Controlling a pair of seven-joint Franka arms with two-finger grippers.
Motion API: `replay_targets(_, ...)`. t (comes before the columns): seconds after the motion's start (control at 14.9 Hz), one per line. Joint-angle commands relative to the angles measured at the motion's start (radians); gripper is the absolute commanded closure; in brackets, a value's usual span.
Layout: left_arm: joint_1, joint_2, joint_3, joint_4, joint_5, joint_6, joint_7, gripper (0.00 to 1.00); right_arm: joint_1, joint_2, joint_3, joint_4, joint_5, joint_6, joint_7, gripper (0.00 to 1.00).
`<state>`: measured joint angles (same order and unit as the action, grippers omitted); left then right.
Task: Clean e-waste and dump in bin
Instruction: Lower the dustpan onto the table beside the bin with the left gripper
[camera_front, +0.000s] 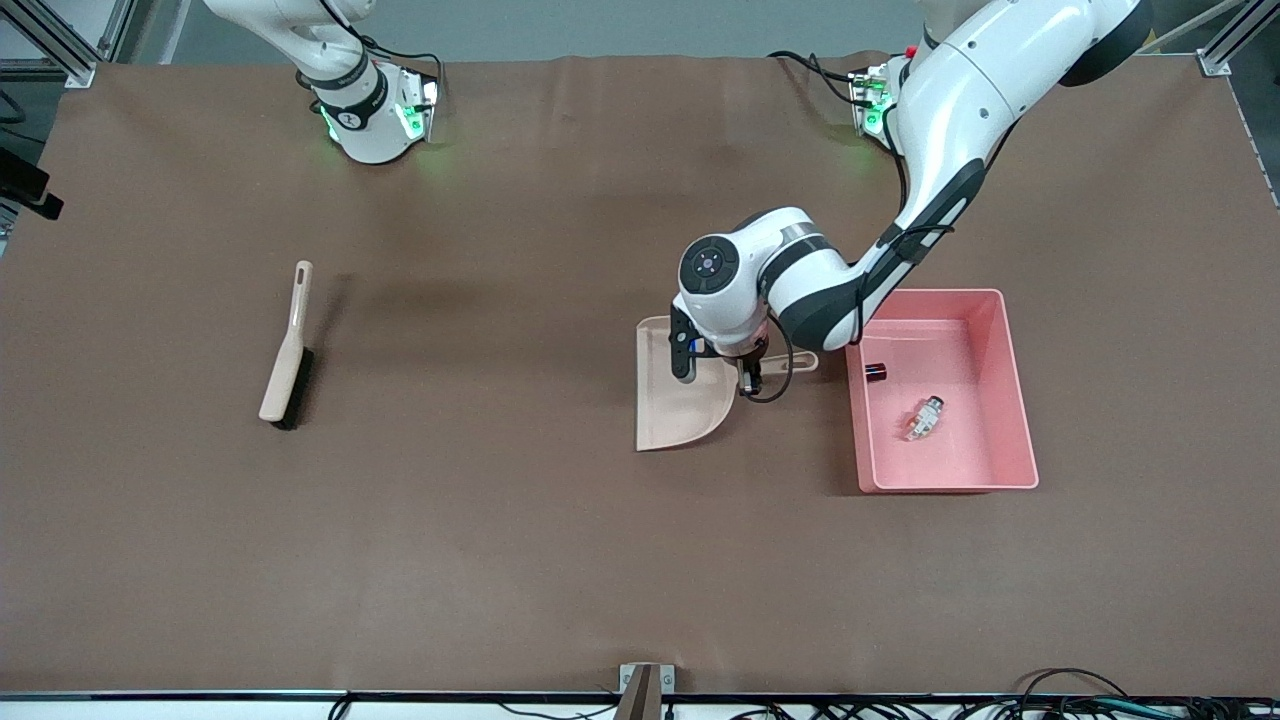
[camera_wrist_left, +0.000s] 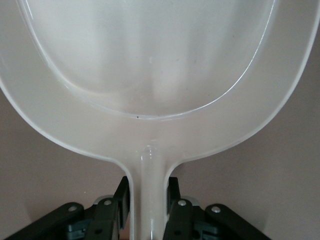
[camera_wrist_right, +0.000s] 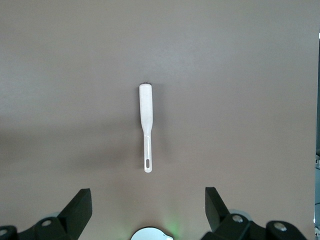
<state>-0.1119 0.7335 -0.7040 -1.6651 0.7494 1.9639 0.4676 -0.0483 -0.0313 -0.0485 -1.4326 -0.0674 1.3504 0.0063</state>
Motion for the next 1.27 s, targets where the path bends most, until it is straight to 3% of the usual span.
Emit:
replay_targets(0.0,-0.011,0.001,0.001,-0.005,0.031,-0.014,-0.014,0.74,-0.045,-0.013,0.064,-0.015,0.012,0.01,0.003,0.0)
replay_targets(0.2,-0.011,0.0,0.001,-0.01,0.031,-0.014,-0.003,0.69,-0.005,-0.012,0.056,-0.015,0.017,0.013,0.004,0.0)
replay_targets(0.27,-0.012,0.001,0.001,-0.009,0.031,-0.013,-0.004,0.51,-0.004,-0.012,0.056,-0.015,0.017,0.013,0.004,0.0)
replay_targets(0.4,-0.011,0.001,0.001,-0.005,0.03,-0.013,-0.004,0.01,0.007,-0.013,0.056,-0.015,0.015,0.01,0.01,0.0)
replay_targets(0.67,-0.008,-0.026,-0.002,0.008,0.03,-0.013,-0.004,0.0,0.013,-0.016,0.056,-0.015,0.017,-0.008,0.057,0.0)
replay_targets(0.87,0.02,-0.071,-0.005,0.077,0.001,-0.055,-0.003,0.0,0.012,-0.022,0.058,-0.014,0.015,-0.027,0.057,0.0)
replay_targets(1.21,0.156,-0.127,-0.005,0.284,-0.226,-0.216,-0.058,0.0,0.007,-0.027,0.058,-0.015,0.017,-0.036,0.057,0.0)
